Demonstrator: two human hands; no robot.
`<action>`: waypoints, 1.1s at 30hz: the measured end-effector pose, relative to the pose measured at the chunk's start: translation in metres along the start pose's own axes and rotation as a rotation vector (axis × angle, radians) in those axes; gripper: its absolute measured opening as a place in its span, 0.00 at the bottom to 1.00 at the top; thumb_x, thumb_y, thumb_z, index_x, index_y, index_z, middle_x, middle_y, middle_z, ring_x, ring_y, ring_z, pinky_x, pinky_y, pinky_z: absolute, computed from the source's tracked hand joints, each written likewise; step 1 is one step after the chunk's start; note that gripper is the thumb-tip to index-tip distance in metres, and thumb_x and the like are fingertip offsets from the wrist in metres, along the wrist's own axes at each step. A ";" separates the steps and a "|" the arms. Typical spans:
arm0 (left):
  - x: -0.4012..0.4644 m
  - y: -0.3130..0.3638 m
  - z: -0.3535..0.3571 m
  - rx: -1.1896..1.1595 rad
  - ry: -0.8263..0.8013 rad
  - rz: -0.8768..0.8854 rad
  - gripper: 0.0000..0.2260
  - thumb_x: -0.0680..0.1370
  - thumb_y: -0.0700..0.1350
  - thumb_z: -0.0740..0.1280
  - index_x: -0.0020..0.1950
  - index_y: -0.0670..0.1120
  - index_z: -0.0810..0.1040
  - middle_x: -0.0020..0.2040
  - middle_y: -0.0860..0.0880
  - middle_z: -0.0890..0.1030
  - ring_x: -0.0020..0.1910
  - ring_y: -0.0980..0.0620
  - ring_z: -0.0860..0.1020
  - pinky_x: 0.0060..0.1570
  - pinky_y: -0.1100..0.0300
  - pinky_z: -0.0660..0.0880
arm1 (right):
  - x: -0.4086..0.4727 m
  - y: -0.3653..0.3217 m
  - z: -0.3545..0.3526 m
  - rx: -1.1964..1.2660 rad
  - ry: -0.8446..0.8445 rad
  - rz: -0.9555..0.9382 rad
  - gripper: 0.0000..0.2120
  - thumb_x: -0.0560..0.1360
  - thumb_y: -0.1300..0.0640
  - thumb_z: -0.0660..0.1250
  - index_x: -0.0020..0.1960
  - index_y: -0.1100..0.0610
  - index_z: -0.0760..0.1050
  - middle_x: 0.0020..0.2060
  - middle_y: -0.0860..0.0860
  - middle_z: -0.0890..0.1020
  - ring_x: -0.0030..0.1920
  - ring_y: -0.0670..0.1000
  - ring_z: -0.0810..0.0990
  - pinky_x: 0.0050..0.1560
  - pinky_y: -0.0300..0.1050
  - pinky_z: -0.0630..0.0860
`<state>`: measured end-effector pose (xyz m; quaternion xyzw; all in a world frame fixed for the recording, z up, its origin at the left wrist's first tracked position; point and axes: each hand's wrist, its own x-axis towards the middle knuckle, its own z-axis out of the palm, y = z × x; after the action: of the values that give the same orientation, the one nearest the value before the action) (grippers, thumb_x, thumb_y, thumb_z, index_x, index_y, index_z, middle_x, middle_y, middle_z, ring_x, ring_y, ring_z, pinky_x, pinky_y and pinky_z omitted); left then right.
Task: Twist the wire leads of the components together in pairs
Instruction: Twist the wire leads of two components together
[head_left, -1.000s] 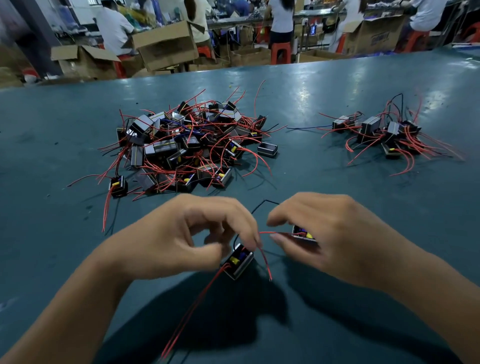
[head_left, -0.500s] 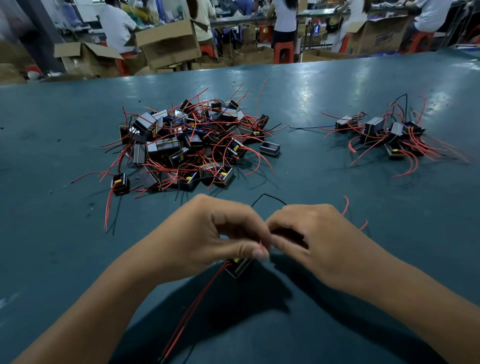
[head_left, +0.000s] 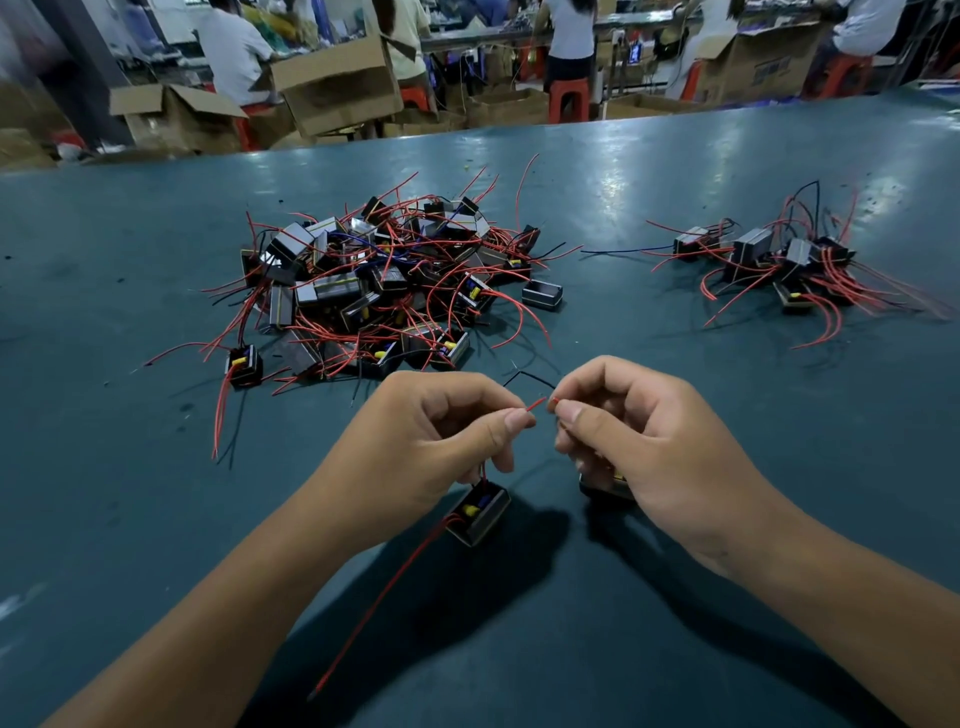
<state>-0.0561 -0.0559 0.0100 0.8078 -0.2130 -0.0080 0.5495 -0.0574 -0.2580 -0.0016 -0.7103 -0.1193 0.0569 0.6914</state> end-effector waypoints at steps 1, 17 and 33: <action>0.000 0.000 0.000 0.007 0.004 0.003 0.06 0.79 0.46 0.70 0.46 0.45 0.84 0.33 0.49 0.83 0.29 0.56 0.76 0.32 0.63 0.75 | 0.000 0.000 0.001 0.016 -0.001 -0.002 0.07 0.79 0.63 0.65 0.44 0.55 0.78 0.31 0.49 0.81 0.29 0.46 0.74 0.31 0.38 0.71; -0.004 0.003 0.003 0.108 -0.047 0.036 0.07 0.78 0.49 0.68 0.46 0.47 0.83 0.33 0.42 0.77 0.33 0.38 0.74 0.32 0.46 0.71 | -0.001 -0.001 0.001 0.033 -0.011 -0.091 0.06 0.73 0.55 0.69 0.41 0.58 0.80 0.26 0.48 0.67 0.29 0.49 0.59 0.28 0.41 0.56; -0.004 0.007 -0.003 0.277 -0.078 0.070 0.07 0.77 0.50 0.68 0.44 0.48 0.82 0.33 0.47 0.79 0.33 0.45 0.76 0.34 0.48 0.72 | 0.001 -0.003 -0.003 -0.237 -0.012 -0.107 0.09 0.77 0.61 0.69 0.38 0.56 0.77 0.26 0.47 0.68 0.26 0.44 0.63 0.27 0.35 0.62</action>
<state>-0.0618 -0.0542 0.0163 0.8670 -0.2615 0.0091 0.4241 -0.0558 -0.2608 0.0018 -0.7792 -0.1672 0.0096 0.6040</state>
